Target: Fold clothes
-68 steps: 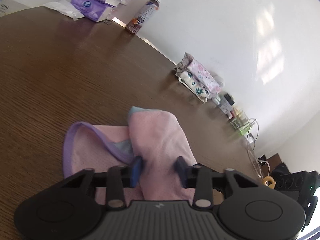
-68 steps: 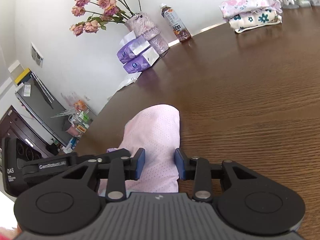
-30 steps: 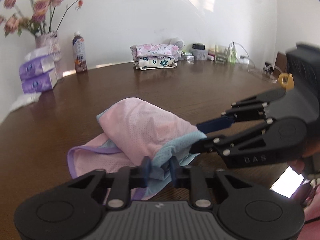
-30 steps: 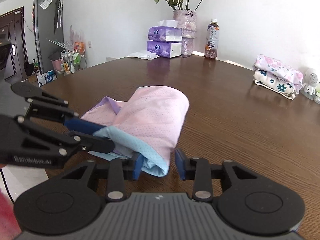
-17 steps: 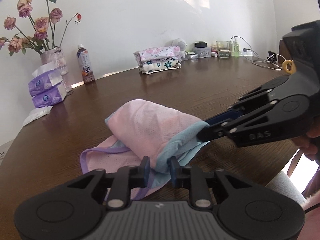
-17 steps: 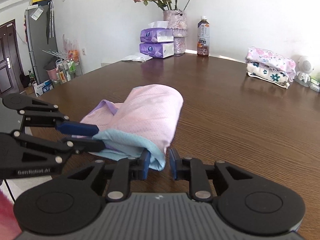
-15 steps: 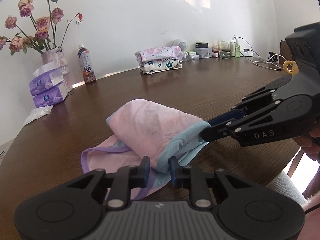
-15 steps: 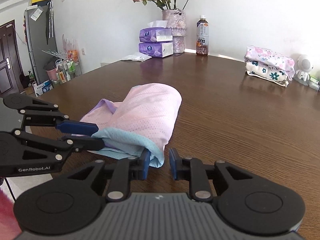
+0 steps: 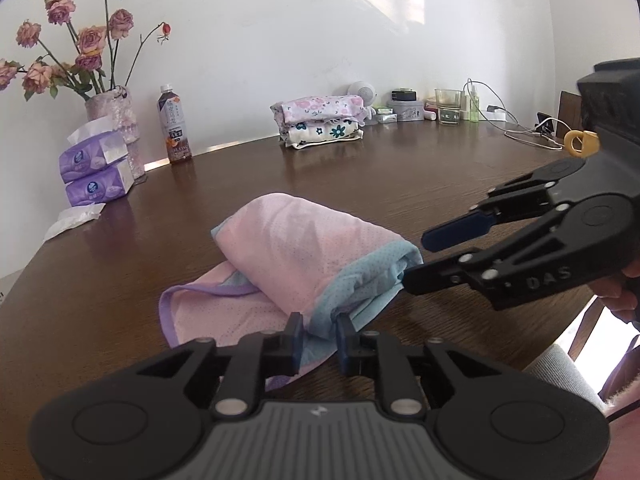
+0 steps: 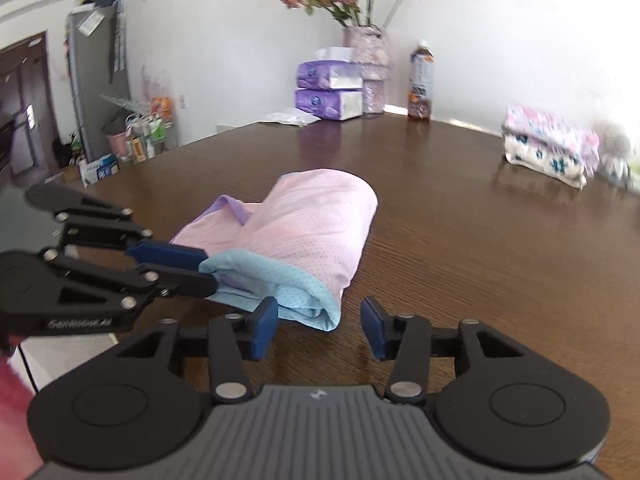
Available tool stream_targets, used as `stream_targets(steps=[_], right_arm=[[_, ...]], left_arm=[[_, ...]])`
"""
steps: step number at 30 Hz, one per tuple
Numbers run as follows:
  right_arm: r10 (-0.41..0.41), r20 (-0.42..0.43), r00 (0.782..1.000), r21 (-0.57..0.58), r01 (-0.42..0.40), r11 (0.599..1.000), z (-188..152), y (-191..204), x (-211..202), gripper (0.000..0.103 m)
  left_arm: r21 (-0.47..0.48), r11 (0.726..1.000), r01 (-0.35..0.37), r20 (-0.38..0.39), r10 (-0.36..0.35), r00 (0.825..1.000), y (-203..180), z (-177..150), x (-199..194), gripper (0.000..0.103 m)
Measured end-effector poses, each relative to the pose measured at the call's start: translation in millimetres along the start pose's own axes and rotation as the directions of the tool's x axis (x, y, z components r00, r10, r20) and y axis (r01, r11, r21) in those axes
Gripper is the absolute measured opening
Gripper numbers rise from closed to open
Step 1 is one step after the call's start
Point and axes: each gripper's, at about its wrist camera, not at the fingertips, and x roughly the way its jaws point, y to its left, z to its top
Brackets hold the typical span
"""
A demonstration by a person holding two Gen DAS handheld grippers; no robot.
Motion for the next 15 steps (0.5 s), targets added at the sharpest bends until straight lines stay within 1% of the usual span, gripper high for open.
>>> stream_targets(steps=[3,5,6,7,9,12,13,14,15], right_arm=[[-0.021,-0.003,1.000,-0.028,0.021,0.999,1,5,8,0.047],[-0.034,0.000,0.999,-0.032,0.034,0.999,4,8,14,0.045],[-0.035,0.000,0.999,-0.029,0.035,0.999,6,8,17,0.040],[-0.031,0.000,1.000,-0.024,0.031,0.999,7,8,18,0.032],[-0.030,-0.010,1.000,-0.007,0.029,1.000,9,8,22,0.027],[-0.029,-0.015,0.999,0.009,0.029,1.000,9,6,24,0.028],[-0.024,-0.016,1.000,0.016,0.024,1.000,9,4,22,0.032],[-0.012,-0.016,1.000,0.026,0.012,1.000,8,2,17,0.035],[0.000,-0.016,1.000,0.036,0.001,0.999,8,0,13,0.041]], left_arm=[[0.011,1.000,-0.005,0.011,0.004,1.000,-2,0,1,0.016],[0.020,1.000,0.000,0.015,-0.001,1.000,-4,0,0,0.006],[0.021,1.000,0.001,0.015,-0.001,1.000,-4,0,0,0.003],[0.020,1.000,0.001,0.017,-0.001,1.000,-3,-1,0,0.002],[0.016,1.000,0.000,0.014,0.000,1.000,-2,-2,0,0.002],[0.007,1.000,0.005,0.015,-0.005,1.000,0,-2,0,0.003],[-0.002,1.000,0.013,0.022,-0.013,1.000,2,-2,-1,0.008],[-0.012,1.000,0.022,0.029,-0.022,0.999,3,-1,-3,0.010],[-0.021,0.999,0.031,0.036,-0.031,0.999,5,0,-4,0.016]])
